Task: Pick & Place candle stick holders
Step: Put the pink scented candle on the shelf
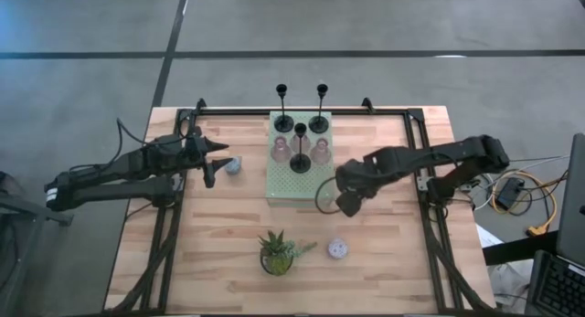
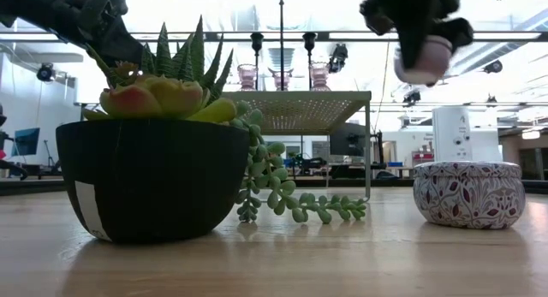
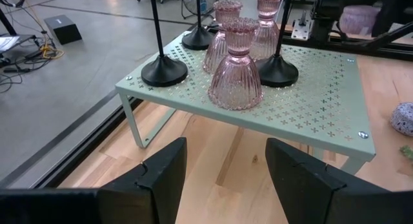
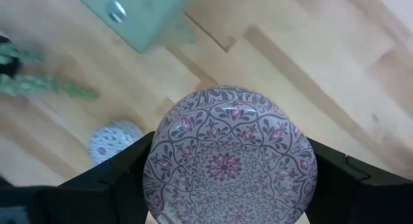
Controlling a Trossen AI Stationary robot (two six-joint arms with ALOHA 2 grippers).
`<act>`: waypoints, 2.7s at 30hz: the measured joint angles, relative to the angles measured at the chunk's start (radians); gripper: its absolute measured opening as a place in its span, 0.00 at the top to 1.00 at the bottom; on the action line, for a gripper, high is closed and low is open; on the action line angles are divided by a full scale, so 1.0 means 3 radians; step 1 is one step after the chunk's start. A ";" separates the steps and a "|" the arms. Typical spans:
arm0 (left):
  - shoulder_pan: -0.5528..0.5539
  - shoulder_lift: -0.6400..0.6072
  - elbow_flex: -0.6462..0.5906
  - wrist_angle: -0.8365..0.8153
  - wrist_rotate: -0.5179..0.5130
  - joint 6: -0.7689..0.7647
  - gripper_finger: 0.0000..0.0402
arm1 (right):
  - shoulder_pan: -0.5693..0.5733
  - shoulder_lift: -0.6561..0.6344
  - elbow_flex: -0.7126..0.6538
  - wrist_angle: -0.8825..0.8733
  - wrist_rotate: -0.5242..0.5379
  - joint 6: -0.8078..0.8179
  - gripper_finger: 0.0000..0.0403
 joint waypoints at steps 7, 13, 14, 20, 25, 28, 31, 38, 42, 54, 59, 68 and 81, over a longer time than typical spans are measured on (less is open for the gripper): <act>0.0000 -0.0001 0.0000 0.0000 0.0000 -0.0001 0.46 | -0.0172 0.0370 0.0600 -0.0251 0.0004 -0.0023 0.29; 0.0000 0.0000 0.0000 0.0000 0.0000 -0.0001 0.46 | -0.0227 0.0732 0.0999 -0.0285 0.0001 -0.0034 0.29; 0.0000 -0.0001 0.0000 0.0000 0.0000 0.0000 0.46 | -0.0231 0.0793 0.1064 -0.0312 0.0001 -0.0036 0.29; 0.0001 -0.0001 0.0000 0.0000 0.0000 0.0000 0.46 | -0.0263 0.1155 0.1415 -0.0434 0.0002 -0.0140 0.29; 0.0001 -0.0001 0.0000 0.0000 0.0000 0.0000 0.46 | -0.0290 0.1334 0.1584 -0.0449 0.0005 -0.0206 0.29; 0.0001 0.0000 0.0000 0.0000 0.0000 0.0000 0.46 | -0.0309 0.1401 0.1652 -0.0456 0.0070 -0.0200 0.29; 0.0000 -0.0001 0.0000 0.0000 0.0000 -0.0001 0.46 | -0.0342 0.1452 0.1716 -0.0496 0.0097 -0.0190 0.29; 0.0001 -0.0001 0.0000 -0.0001 0.0000 -0.0001 0.46 | -0.0413 0.1558 0.1771 -0.0481 0.0123 -0.0271 0.29; 0.0001 0.0000 0.0000 -0.0002 0.0000 0.0000 0.46 | -0.0440 0.1581 0.1762 -0.0478 0.0133 -0.0291 0.29; 0.0001 0.0000 0.0000 -0.0001 0.0000 -0.0001 0.46 | -0.0487 0.1569 0.1758 -0.0482 0.0183 -0.0400 0.24; 0.0001 0.0000 0.0000 -0.0001 0.0000 -0.0001 0.46 | -0.0486 0.1567 0.1758 -0.0352 0.0268 -0.0445 0.12; 0.0001 0.0000 0.0000 -0.0001 0.0000 -0.0001 0.46 | -0.0486 0.1567 0.1758 -0.0418 0.0287 -0.0469 0.16; 0.0000 0.0000 0.0000 -0.0002 0.0000 0.0000 0.46 | -0.0473 0.1432 0.1758 -0.0417 0.0422 -0.0477 0.13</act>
